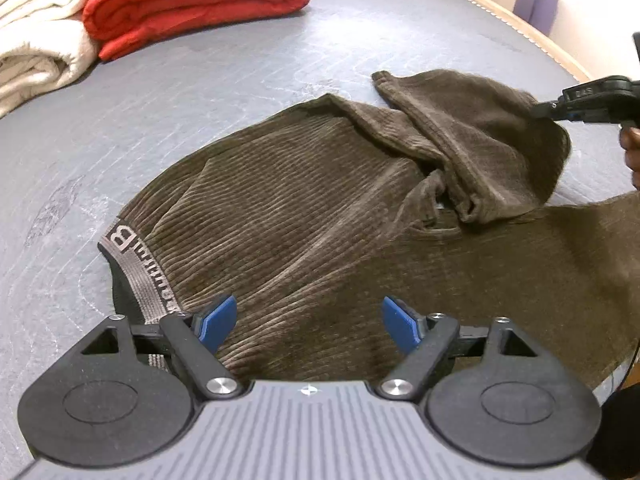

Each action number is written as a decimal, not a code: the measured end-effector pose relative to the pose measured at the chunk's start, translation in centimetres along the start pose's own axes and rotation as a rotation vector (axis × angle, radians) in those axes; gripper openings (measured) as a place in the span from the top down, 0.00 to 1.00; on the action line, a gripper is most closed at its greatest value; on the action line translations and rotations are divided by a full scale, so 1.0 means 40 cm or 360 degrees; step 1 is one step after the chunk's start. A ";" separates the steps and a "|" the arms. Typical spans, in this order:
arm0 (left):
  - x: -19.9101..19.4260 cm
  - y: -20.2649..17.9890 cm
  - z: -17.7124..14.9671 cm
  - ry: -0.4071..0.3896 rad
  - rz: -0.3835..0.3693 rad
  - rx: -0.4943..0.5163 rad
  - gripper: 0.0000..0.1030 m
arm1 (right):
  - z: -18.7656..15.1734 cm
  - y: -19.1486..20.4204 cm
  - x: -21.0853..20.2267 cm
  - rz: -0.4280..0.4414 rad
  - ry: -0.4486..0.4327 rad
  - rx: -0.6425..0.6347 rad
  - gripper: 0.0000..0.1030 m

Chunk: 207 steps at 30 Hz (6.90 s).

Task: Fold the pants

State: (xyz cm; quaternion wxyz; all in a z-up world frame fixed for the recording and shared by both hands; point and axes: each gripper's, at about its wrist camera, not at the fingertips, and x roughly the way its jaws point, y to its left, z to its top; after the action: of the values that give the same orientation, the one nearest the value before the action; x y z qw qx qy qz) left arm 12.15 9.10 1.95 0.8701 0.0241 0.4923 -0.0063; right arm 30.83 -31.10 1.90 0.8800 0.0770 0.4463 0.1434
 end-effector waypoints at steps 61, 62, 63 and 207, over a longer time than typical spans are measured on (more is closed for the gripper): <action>0.385 -0.437 0.192 -0.0231 -0.0244 0.0656 0.25 | -0.156 -0.746 -0.096 -0.0312 -0.0728 0.1624 0.78; 0.403 -0.434 0.189 -0.0198 -0.0222 0.0677 0.35 | -0.166 -0.758 -0.094 -0.0317 -0.0727 0.1658 0.72; 0.414 -0.423 0.182 -0.0199 -0.0195 0.0694 0.39 | -0.173 -0.769 -0.093 -0.0319 -0.0731 0.1701 0.63; -0.081 0.425 0.089 0.0006 -0.0414 -0.0886 0.98 | -0.285 0.051 -0.401 -0.0159 -0.0476 0.0164 0.61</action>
State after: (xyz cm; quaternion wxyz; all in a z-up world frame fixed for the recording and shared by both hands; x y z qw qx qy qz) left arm 14.12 25.85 7.17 0.8343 -0.2783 0.4757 0.0176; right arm 12.27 -34.22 7.94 0.9375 0.1203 0.3204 0.0633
